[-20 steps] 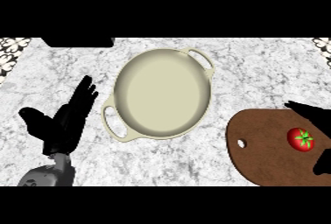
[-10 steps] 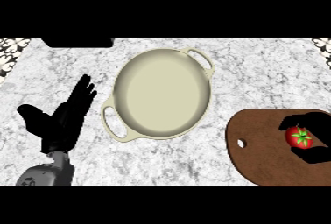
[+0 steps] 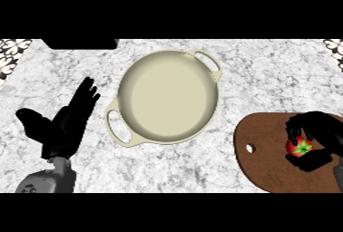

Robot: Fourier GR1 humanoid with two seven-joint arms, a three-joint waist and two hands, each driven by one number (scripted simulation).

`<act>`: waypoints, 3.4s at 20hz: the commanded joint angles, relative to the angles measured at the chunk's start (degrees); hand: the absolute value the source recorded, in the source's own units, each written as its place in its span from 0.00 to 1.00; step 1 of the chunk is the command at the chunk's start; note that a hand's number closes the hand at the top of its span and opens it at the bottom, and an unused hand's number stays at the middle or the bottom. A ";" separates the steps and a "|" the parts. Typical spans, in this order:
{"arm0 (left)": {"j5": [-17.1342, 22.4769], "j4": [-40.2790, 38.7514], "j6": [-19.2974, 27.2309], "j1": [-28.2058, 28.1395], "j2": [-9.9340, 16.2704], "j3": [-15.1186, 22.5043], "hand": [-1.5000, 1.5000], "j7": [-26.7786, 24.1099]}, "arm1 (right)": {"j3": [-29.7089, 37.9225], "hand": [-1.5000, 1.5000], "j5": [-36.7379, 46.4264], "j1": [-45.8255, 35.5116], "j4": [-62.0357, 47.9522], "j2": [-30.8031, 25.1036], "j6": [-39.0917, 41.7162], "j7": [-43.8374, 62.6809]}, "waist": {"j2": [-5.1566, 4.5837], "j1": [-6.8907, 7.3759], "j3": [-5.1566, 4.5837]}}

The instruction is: Pick the tomato from the cutting board and place it in the pot

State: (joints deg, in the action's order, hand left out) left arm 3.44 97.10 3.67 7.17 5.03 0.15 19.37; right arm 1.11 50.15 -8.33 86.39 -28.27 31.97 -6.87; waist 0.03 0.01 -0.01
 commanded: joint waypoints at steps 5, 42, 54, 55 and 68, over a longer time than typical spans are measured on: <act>-1.90 1.12 1.12 0.23 -1.31 1.85 0.50 0.84 | -11.40 1.00 5.91 -5.41 8.07 18.23 2.85 21.03 | 0.05 0.11 -0.02; -1.58 0.64 -0.52 -0.55 -1.19 0.72 0.50 -0.26 | -1.83 1.00 -5.98 -50.69 8.60 27.37 -1.60 40.26 | -0.10 0.65 -0.03; -0.16 2.69 -0.93 1.14 0.11 -1.00 0.50 3.54 | -5.75 1.00 -8.05 -48.18 -11.43 28.26 -11.55 32.83 | -0.13 0.77 0.01; -2.04 -0.30 -0.96 -1.41 -2.19 1.86 0.50 -1.14 | -8.60 1.00 -12.85 -50.19 -13.83 28.26 -15.50 39.13 | -0.23 1.58 -0.04; 0.28 -1.51 -1.93 3.68 -0.12 -1.49 0.50 1.50 | -4.30 0.00 -30.40 -51.80 -22.45 28.27 -37.98 30.60 | -0.61 1.54 0.01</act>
State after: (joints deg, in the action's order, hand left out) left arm 2.68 97.35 2.31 8.33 4.11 0.12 20.30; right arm -6.17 22.53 -59.54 64.98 -0.01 2.28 28.59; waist -0.26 1.61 -0.01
